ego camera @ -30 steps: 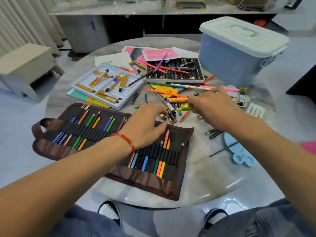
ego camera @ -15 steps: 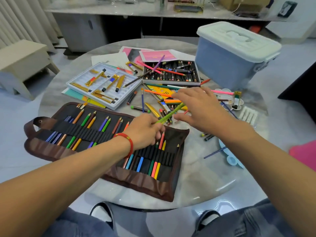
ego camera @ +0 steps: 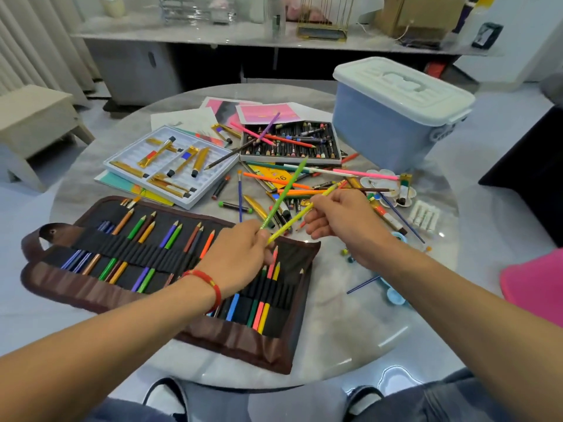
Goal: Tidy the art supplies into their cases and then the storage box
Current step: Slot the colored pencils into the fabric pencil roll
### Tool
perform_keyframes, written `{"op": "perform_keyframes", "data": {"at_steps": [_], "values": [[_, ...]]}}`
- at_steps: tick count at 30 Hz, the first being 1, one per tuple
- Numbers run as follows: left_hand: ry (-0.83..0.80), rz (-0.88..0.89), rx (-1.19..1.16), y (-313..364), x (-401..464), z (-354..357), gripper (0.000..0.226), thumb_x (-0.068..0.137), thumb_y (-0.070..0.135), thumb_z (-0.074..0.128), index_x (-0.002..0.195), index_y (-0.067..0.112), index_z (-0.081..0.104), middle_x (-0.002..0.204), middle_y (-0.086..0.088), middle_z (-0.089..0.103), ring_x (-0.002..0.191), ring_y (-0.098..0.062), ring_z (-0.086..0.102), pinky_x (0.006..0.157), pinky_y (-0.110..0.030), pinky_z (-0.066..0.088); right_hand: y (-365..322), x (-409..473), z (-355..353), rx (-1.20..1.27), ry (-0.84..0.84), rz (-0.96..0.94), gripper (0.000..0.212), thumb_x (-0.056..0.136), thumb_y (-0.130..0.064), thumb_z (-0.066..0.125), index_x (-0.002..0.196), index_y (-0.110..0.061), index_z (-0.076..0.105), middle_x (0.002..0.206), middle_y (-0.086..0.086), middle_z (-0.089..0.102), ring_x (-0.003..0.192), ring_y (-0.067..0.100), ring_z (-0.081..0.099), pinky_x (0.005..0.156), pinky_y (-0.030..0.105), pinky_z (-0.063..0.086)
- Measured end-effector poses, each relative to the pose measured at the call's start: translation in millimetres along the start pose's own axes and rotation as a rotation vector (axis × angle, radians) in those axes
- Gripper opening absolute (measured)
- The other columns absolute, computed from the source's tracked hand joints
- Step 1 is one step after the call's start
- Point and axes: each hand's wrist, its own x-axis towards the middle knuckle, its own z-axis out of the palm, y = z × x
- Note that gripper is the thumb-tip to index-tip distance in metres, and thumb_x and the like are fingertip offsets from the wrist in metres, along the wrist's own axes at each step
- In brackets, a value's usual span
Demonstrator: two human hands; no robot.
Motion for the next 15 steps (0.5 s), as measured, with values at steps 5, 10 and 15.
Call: {"op": "perform_keyframes", "data": {"at_steps": [5, 10, 15], "values": [[0.094, 0.189, 0.228, -12.0, -30.6, 33.0, 0.033, 0.101, 0.040, 0.035, 0.073, 0.023, 0.032, 0.076, 0.002, 0.043, 0.077, -0.024, 0.044, 0.067, -0.040, 0.031, 10.4, -1.9, -11.3, -0.316, -0.051, 0.051, 0.022, 0.103, -0.015, 0.048, 0.095, 0.004, 0.058, 0.072, 0.019, 0.074, 0.063, 0.028, 0.075, 0.072, 0.045, 0.063], [0.068, 0.145, 0.471, -25.0, -41.8, 58.3, 0.054, 0.068, 0.081, 0.036, 0.083, 0.030, 0.027, 0.090, 0.011, 0.027, 0.087, -0.015, 0.028, 0.072, -0.034, 0.021, 20.0, 4.3, -24.4, -0.325, -0.052, 0.109, 0.023, 0.103, -0.014, 0.051, 0.101, 0.008, 0.060, 0.073, 0.018, 0.075, 0.069, 0.029, 0.077, 0.082, 0.053, 0.061], [0.193, 0.100, 0.505, -30.5, -43.3, 71.9, 0.072, 0.057, 0.090, 0.049, 0.087, 0.027, 0.031, 0.094, 0.009, 0.028, 0.090, -0.015, 0.030, 0.079, -0.034, 0.029, 27.5, 11.3, -26.3, -0.211, 0.036, 0.097, 0.024, 0.102, -0.019, 0.057, 0.099, 0.004, 0.063, 0.076, 0.016, 0.076, 0.069, 0.029, 0.077, 0.082, 0.050, 0.062]]}}
